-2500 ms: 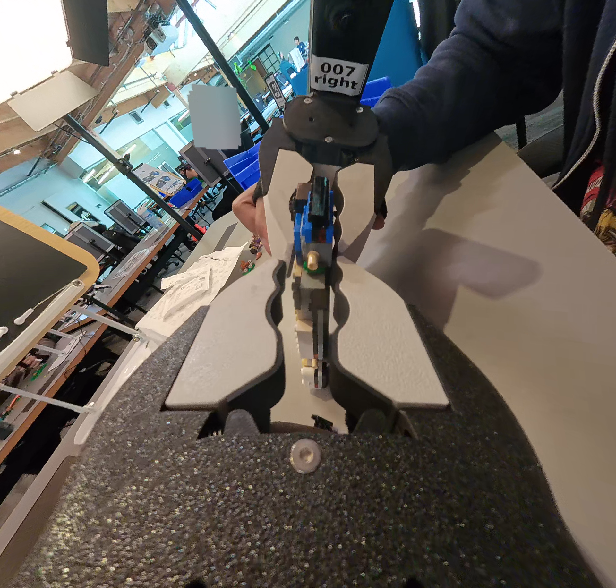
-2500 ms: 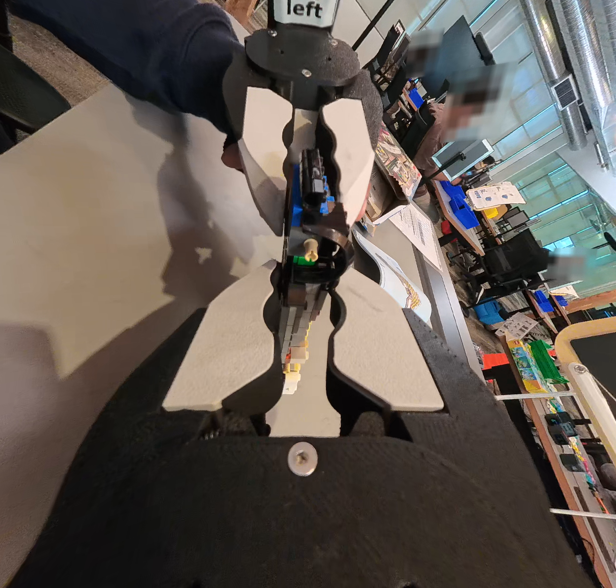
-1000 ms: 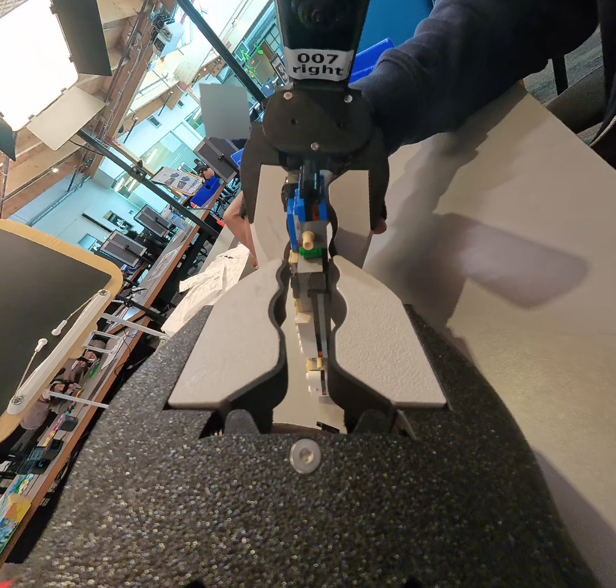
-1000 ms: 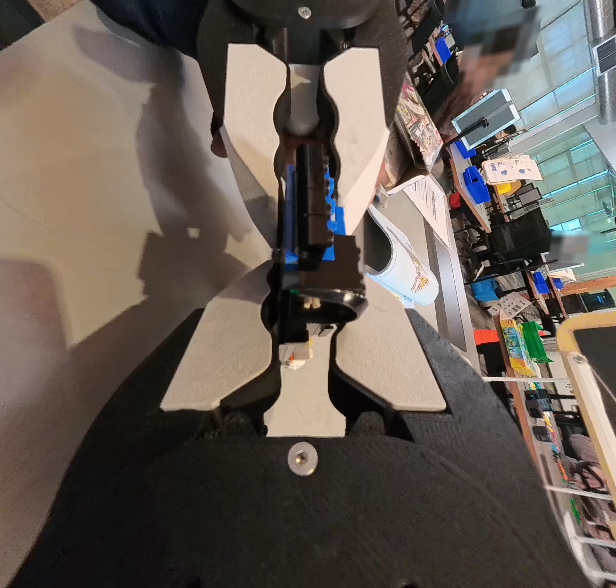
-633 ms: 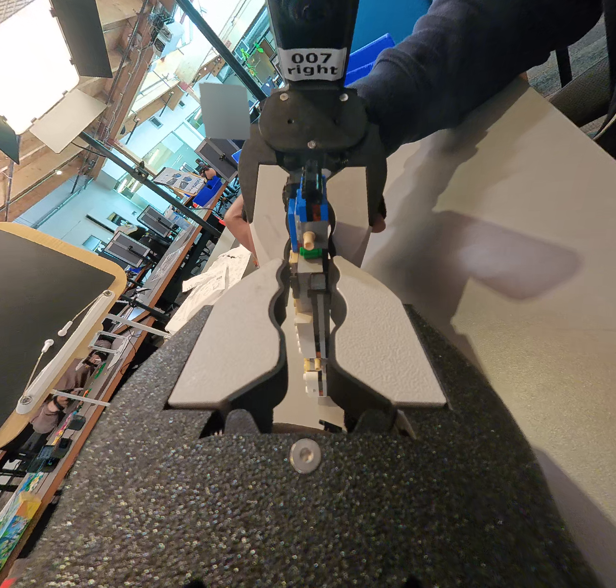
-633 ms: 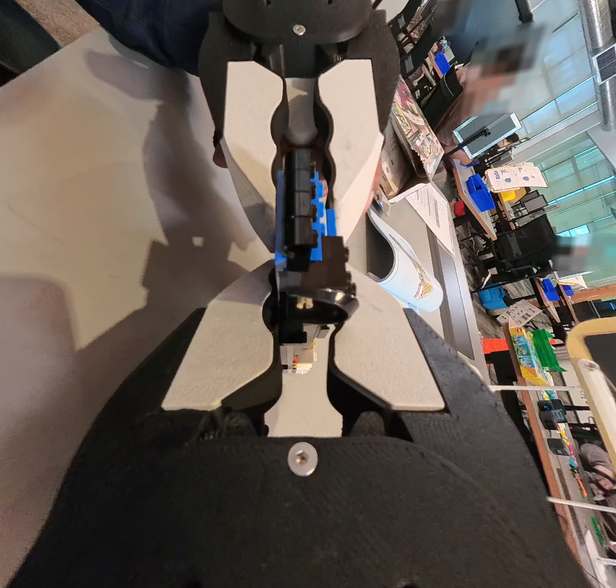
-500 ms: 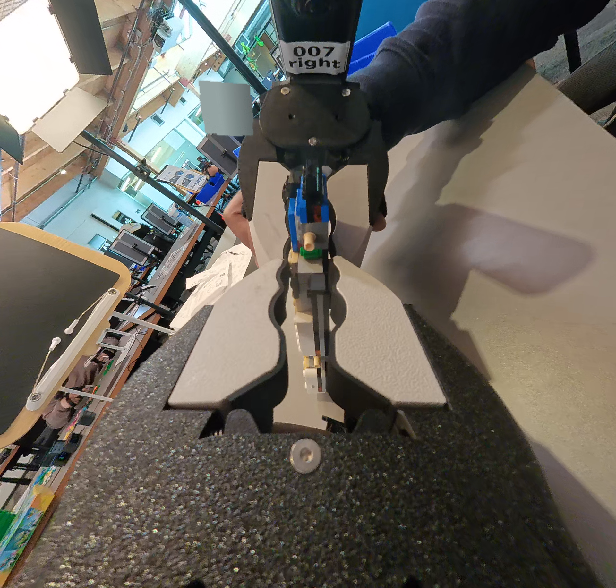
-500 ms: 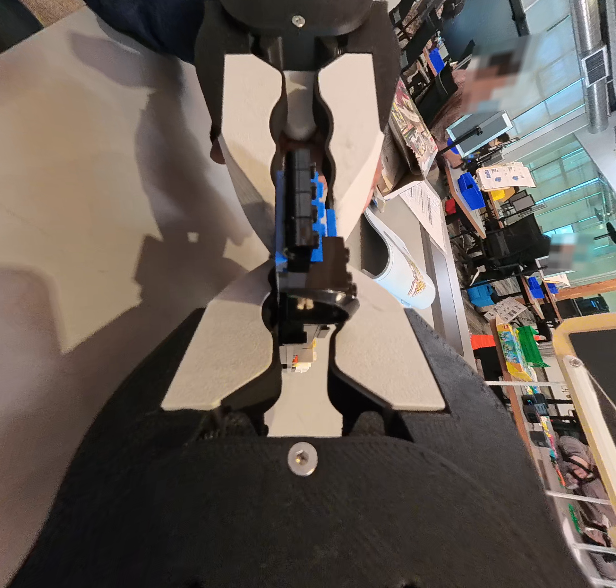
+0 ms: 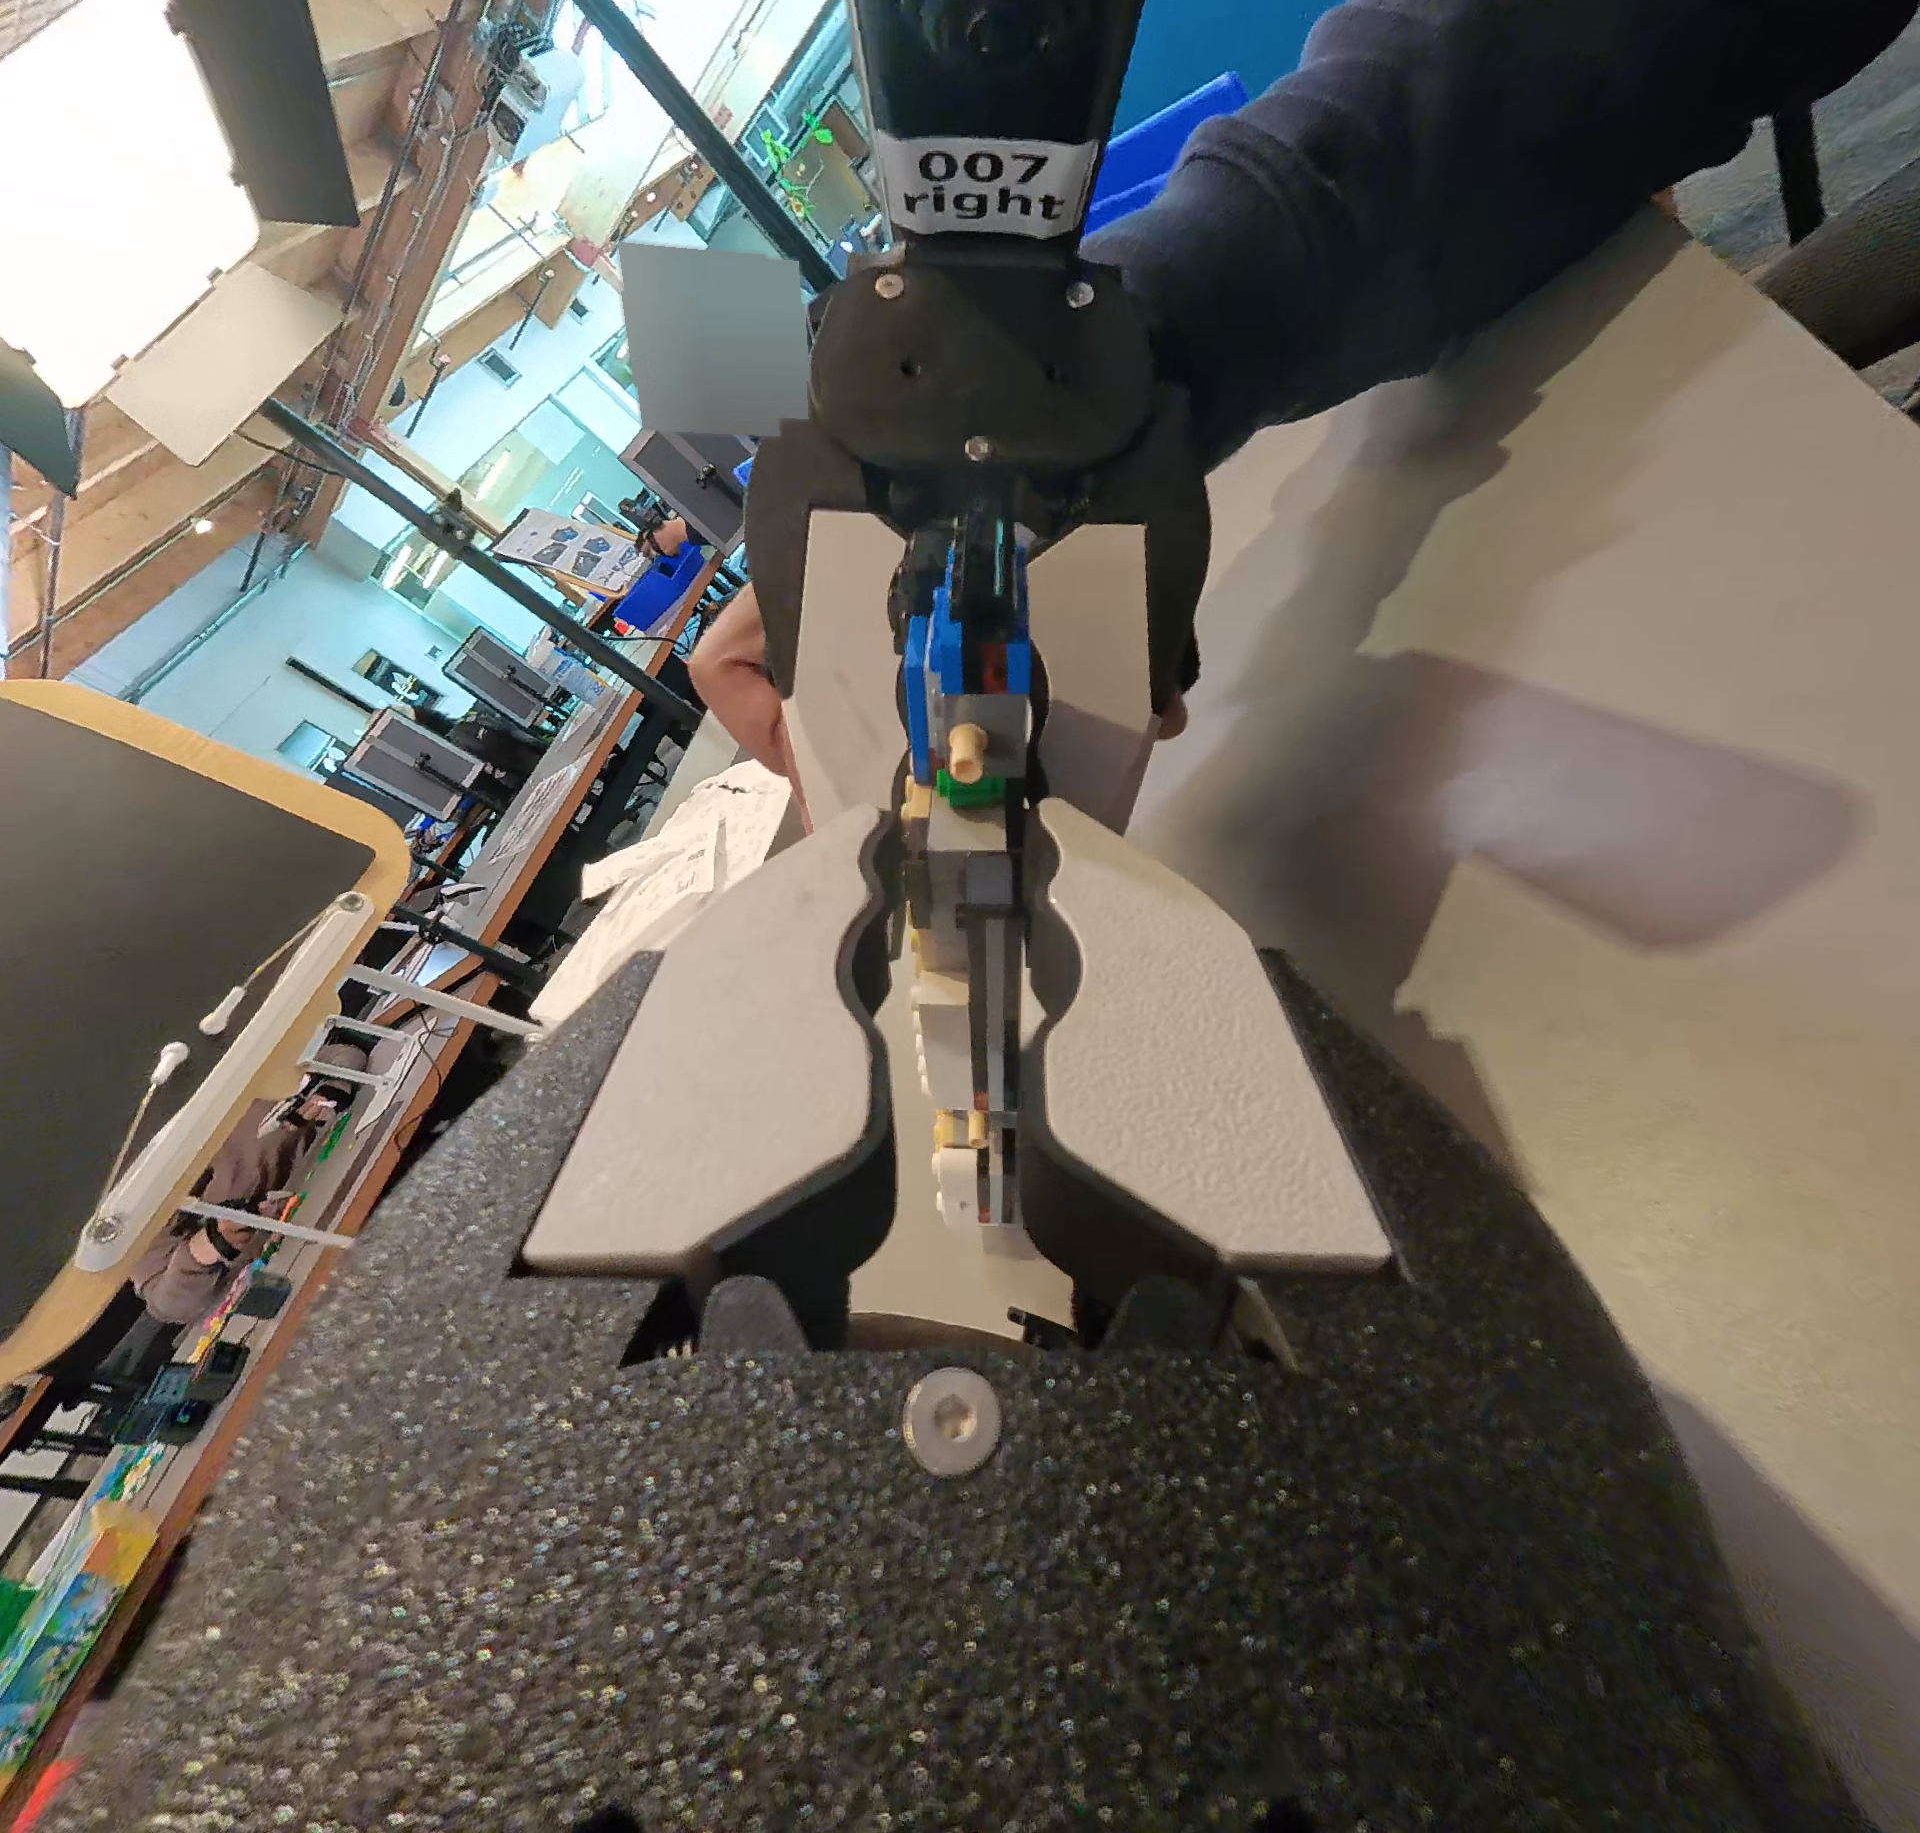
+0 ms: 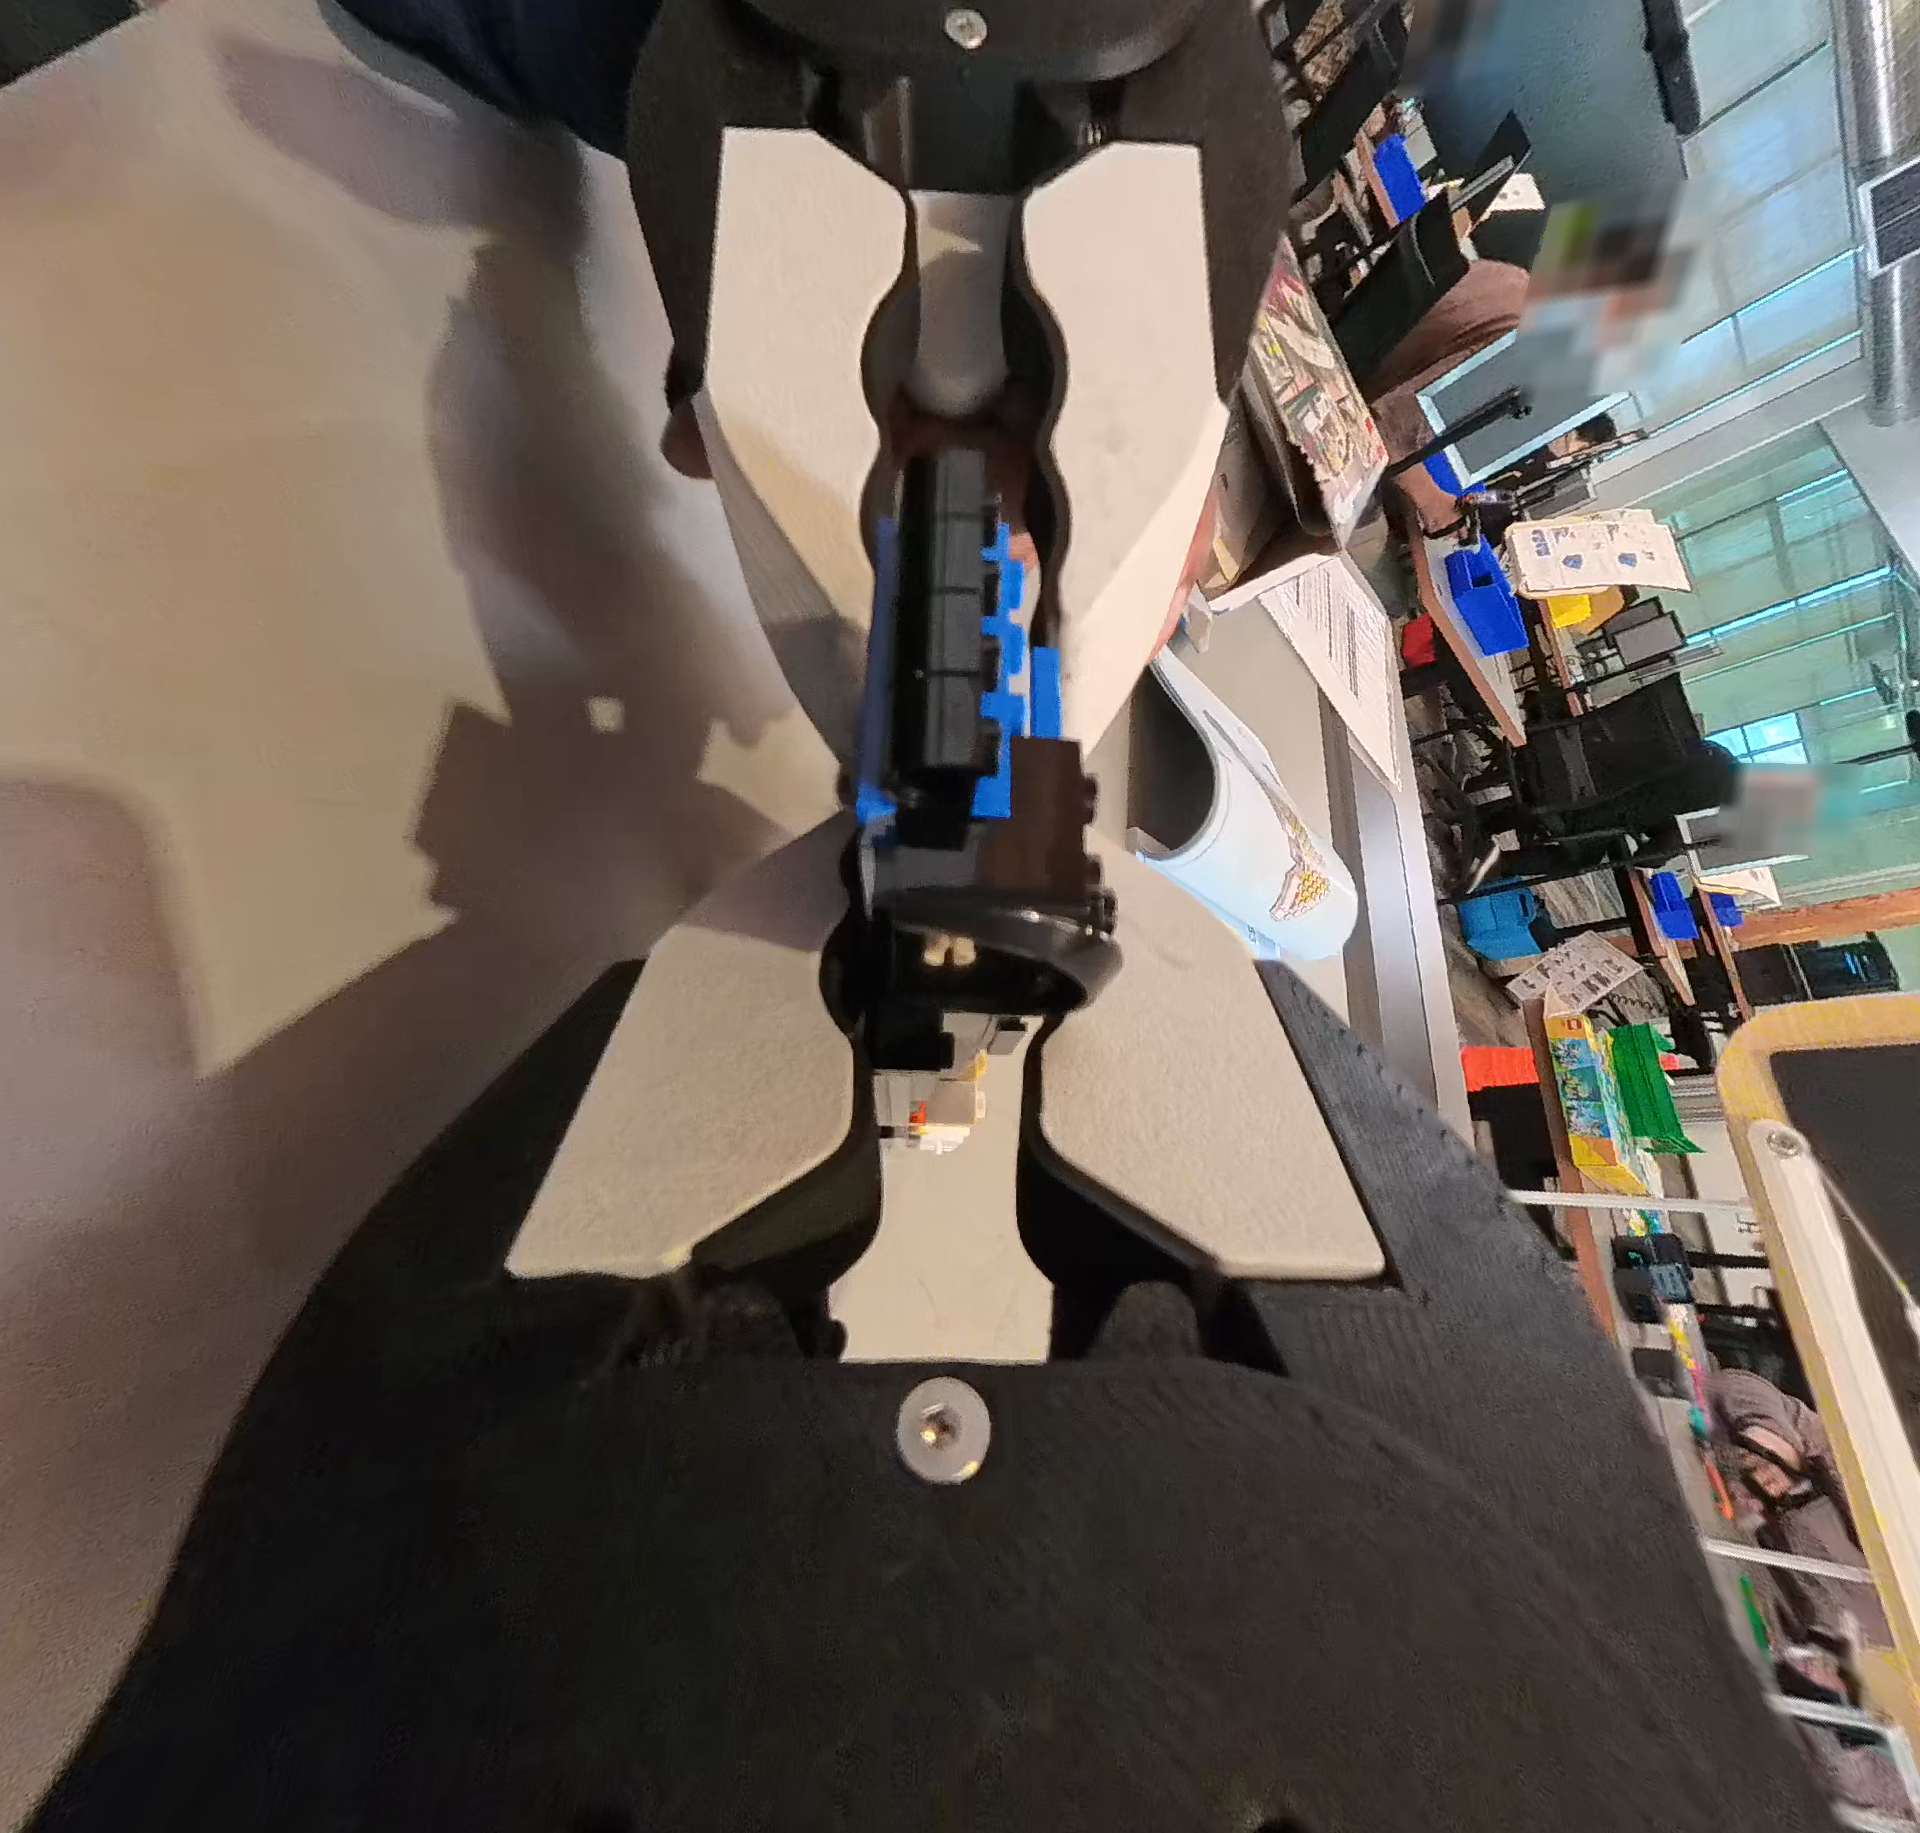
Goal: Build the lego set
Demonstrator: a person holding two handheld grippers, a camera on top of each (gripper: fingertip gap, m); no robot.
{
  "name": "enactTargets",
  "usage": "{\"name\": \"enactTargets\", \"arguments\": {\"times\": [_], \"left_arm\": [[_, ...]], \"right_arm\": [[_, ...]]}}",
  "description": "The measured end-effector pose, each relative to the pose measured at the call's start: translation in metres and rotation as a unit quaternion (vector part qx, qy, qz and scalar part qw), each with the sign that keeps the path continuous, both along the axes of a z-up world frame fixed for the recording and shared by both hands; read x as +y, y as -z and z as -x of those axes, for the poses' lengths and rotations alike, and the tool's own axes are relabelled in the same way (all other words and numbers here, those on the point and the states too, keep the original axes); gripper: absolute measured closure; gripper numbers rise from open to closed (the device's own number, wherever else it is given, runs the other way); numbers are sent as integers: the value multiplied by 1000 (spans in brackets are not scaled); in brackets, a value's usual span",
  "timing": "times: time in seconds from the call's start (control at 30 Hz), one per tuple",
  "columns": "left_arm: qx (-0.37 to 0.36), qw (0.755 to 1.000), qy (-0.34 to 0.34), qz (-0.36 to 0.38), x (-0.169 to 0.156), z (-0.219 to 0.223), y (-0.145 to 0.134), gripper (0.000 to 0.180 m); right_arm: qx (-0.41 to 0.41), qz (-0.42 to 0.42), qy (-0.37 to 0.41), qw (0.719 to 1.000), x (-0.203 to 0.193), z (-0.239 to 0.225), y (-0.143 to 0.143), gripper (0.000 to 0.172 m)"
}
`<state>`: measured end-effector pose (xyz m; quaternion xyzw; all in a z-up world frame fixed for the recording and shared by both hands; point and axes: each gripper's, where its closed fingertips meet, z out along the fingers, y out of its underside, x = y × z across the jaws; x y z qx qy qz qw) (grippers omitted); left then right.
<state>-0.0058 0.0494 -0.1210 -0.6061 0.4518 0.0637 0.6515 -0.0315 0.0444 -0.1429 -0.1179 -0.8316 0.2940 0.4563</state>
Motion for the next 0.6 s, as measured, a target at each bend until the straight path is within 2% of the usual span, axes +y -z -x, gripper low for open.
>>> {"name": "enactTargets", "arguments": {"times": [0.13,0.3,0.4,0.6], "left_arm": [[-47,998,-22,-17,4,9,-17,149],[-117,991,-60,-19,8,31,-37,142],[-124,988,-86,19,10,43,-28,141],[-113,976,-143,123,9,66,12,135]], "right_arm": [[-8,26,16,1000,10,7,-8,146],[-42,99,45,993,28,15,-16,147],[-61,130,70,987,42,20,-18,147],[-80,158,97,979,59,22,-17,147]]}}
